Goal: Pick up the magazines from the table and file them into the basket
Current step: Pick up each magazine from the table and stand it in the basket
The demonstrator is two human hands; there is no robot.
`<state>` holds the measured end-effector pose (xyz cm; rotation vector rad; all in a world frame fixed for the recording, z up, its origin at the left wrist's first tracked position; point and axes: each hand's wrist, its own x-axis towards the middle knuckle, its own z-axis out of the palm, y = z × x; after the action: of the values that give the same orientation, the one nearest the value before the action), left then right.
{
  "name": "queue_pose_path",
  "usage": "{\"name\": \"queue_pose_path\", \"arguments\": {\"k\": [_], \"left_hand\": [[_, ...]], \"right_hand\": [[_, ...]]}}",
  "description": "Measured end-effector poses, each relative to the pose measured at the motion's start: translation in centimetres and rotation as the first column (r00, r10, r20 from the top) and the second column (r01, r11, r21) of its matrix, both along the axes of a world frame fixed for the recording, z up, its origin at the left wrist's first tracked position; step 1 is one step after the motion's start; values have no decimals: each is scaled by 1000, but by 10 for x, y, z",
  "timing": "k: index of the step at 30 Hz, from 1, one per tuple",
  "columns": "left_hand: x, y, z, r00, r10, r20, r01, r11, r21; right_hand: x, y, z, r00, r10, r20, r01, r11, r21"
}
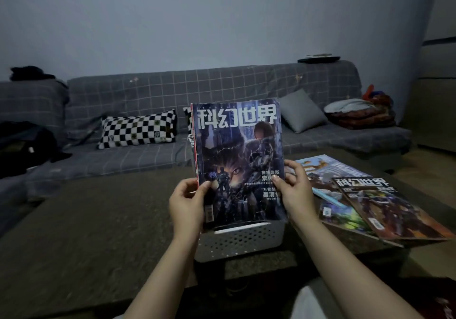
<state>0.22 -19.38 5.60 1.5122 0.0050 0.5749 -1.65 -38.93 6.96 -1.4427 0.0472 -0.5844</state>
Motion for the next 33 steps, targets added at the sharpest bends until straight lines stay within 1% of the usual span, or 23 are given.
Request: {"name": "queue_pose_path", "arguments": {"k": [4, 7, 12, 14, 16, 18, 22, 26, 29, 33], "left_hand": [[7, 15, -9, 995, 99, -10, -96, 981, 168], [7, 17, -20, 990, 135, -38, -116, 942, 314], [5, 12, -42, 984, 170, -54, -130, 890, 437], [7, 11, -45, 980, 198, -31, -160, 864, 478], [8, 9, -46, 973, 229, -8, -197, 855, 480], [8, 8, -46, 970, 241, 4, -218, 868, 446], [8, 7, -48, 966, 260, 14, -244, 885, 397], [8, 7, -50, 966, 259, 27, -248, 882, 401], [8, 5, -50, 965, 258, 50, -256, 879, 401], [5, 3, -51, 968, 249, 4, -236, 910, 342]], "right_hand": [[20, 7, -5, 999, -41, -23, 38, 993, -110], [26, 8, -19, 995, -95, -30, 88, 981, -172], [31, 4, -47, 974, -195, -116, 166, 962, -219], [33, 2, -53, 956, -259, -137, 215, 938, -271], [34, 2, -58, 938, -315, -142, 254, 908, -332], [34, 3, -63, 935, -330, -133, 263, 892, -368], [34, 5, -64, 933, -340, -115, 276, 885, -374], [35, 6, -67, 929, -354, -111, 293, 883, -367], [35, 8, -69, 923, -370, -100, 303, 864, -402], [37, 7, -72, 914, -384, -128, 294, 847, -444]]}}
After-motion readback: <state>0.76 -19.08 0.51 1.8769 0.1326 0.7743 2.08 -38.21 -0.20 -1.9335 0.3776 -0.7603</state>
